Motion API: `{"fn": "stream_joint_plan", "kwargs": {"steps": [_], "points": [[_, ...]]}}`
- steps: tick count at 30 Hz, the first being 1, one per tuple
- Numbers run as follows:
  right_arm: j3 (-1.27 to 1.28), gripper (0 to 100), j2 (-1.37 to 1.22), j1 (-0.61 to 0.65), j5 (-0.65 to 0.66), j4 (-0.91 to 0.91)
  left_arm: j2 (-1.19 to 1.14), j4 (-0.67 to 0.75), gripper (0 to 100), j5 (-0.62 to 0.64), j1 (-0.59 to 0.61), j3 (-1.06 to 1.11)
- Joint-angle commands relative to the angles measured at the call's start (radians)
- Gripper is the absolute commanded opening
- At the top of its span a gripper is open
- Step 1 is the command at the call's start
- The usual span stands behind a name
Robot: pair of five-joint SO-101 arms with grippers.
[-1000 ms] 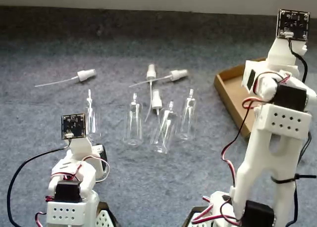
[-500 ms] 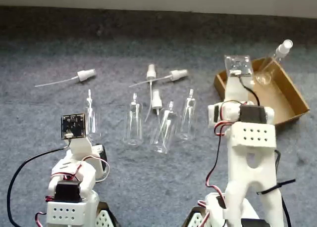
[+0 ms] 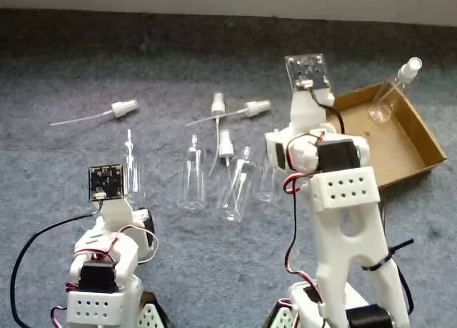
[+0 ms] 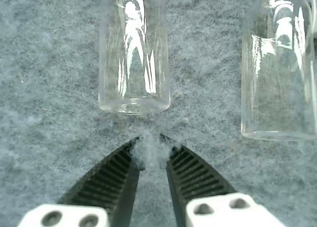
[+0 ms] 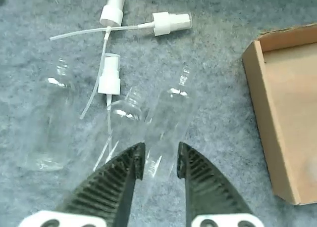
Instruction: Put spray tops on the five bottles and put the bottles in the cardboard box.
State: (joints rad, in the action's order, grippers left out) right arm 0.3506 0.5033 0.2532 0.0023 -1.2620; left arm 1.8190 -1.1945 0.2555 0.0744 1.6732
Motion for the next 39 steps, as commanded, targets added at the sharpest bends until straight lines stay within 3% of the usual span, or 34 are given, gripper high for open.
{"fn": "stream_joint_plan", "kwargs": {"steps": [1, 6, 13, 23, 27, 39], "points": [[-0.127, 8.4, -0.13, 0.033, -0.038, -0.01, 0.002, 0.011, 0, -0.015, -0.012, 0.021], [-0.2, 9.4, -0.314, 0.051, -0.038, -0.01, 0.002, 0.011, 0, -0.015, -0.012, 0.021], [-0.315, 23.2, -0.486, 0.051, -0.101, -0.012, 0.002, 0.011, 0, -0.015, -0.012, 0.021], [-0.487, 23.5, -0.727, 0.047, -0.204, -0.012, 0.002, 0.011, 0, -0.015, -0.012, 0.021], [-0.518, 23.5, -0.802, -0.001, -0.322, -0.025, 0.002, 0.011, 0, -0.015, -0.012, 0.021], [-0.602, 23.8, -1.006, -0.038, -0.327, -0.105, 0.002, 0.011, 0, -0.015, -0.013, 0.021]]}}
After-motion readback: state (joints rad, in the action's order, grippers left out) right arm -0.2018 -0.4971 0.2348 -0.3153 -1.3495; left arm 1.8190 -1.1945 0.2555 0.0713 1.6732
